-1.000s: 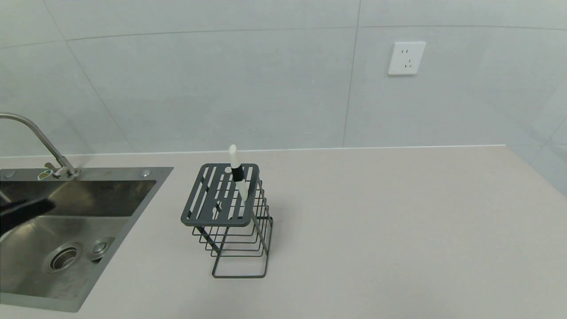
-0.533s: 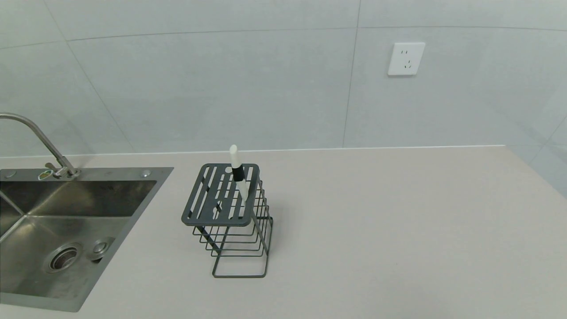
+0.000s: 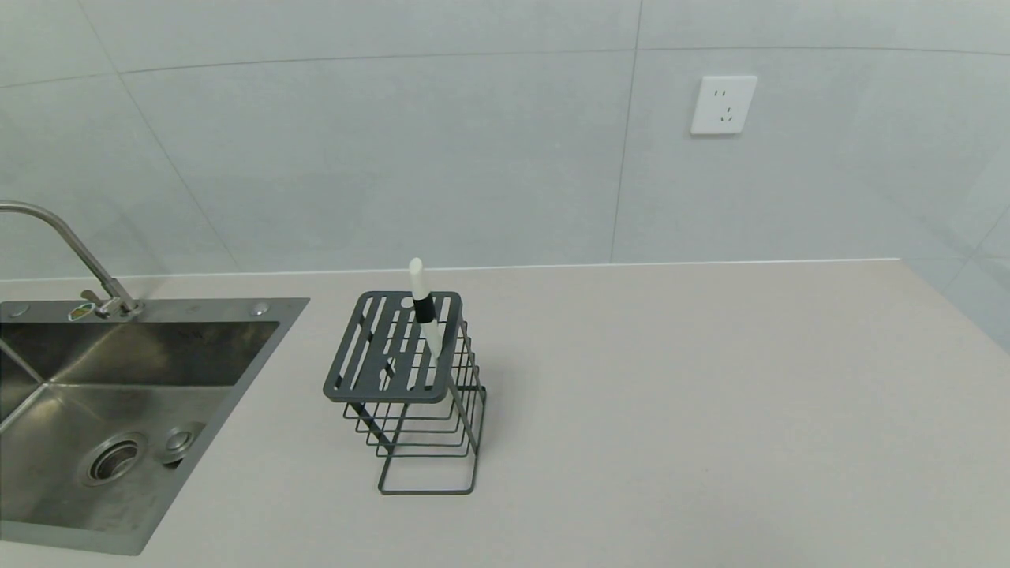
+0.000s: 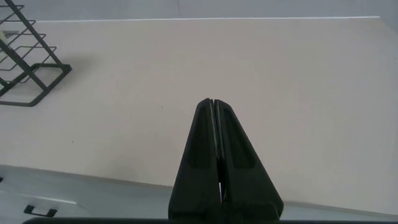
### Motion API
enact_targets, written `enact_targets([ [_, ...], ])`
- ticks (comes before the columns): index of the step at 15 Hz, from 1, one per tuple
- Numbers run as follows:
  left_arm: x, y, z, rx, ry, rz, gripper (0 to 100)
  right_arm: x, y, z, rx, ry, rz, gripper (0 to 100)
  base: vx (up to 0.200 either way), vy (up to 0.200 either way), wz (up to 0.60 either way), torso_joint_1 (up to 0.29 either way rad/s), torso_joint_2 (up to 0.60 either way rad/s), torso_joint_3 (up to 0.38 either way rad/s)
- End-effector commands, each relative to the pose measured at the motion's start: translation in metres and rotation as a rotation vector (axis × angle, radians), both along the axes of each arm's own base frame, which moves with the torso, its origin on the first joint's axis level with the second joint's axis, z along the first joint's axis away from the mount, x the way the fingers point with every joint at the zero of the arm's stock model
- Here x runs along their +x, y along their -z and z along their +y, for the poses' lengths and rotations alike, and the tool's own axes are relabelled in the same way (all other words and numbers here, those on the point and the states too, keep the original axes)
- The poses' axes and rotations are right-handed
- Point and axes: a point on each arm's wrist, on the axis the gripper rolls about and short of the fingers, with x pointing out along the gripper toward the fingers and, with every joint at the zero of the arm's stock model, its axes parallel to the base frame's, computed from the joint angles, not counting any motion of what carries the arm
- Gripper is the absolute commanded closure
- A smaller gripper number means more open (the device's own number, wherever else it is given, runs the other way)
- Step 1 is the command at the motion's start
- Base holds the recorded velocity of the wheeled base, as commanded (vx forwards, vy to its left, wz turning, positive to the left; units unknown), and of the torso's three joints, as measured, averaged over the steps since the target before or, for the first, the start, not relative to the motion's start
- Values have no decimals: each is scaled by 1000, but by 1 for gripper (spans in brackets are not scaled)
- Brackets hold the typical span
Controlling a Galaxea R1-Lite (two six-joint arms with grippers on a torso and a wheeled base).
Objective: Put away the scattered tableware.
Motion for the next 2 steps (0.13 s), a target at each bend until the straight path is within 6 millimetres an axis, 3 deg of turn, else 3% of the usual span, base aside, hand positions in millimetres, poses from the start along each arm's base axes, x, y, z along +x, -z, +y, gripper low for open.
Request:
enact_targets([
  [1,0,0,0,-1,-1,-2,0,0,0,0,0,0,2,100,0,0,0,0,0,0],
  [2,0,0,0,-1,-1,-2,0,0,0,0,1,0,2,100,0,0,0,0,0,0],
])
